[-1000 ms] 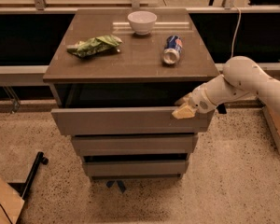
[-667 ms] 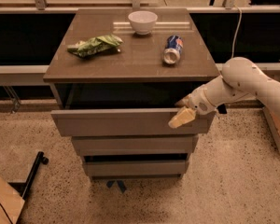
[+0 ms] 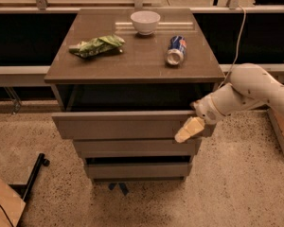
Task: Open top drawer
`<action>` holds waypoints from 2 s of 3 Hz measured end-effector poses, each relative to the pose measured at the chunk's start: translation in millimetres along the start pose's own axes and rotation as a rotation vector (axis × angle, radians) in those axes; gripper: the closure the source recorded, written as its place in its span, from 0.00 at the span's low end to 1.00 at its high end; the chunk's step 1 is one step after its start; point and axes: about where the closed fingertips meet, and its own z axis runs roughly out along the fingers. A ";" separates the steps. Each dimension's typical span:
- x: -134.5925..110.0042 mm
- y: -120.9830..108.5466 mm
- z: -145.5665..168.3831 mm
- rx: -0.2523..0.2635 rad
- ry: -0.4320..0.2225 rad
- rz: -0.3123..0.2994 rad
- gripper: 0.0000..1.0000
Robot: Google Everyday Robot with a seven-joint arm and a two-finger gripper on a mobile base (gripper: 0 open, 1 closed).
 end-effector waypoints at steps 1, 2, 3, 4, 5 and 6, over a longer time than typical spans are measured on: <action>7.0 8.4 -2.9 -0.013 0.014 0.026 0.42; 2.9 9.7 -8.6 -0.013 0.014 0.026 0.64; 0.8 10.3 -11.4 -0.014 0.014 0.026 0.63; 0.9 10.4 -11.4 -0.014 0.014 0.026 0.39; 13.2 25.8 -4.2 -0.081 0.072 0.030 0.16; 37.5 51.3 -0.8 -0.156 0.109 0.085 0.00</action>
Offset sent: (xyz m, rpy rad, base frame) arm -0.2159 -0.0656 -0.0420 -0.0557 0.5494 -0.1829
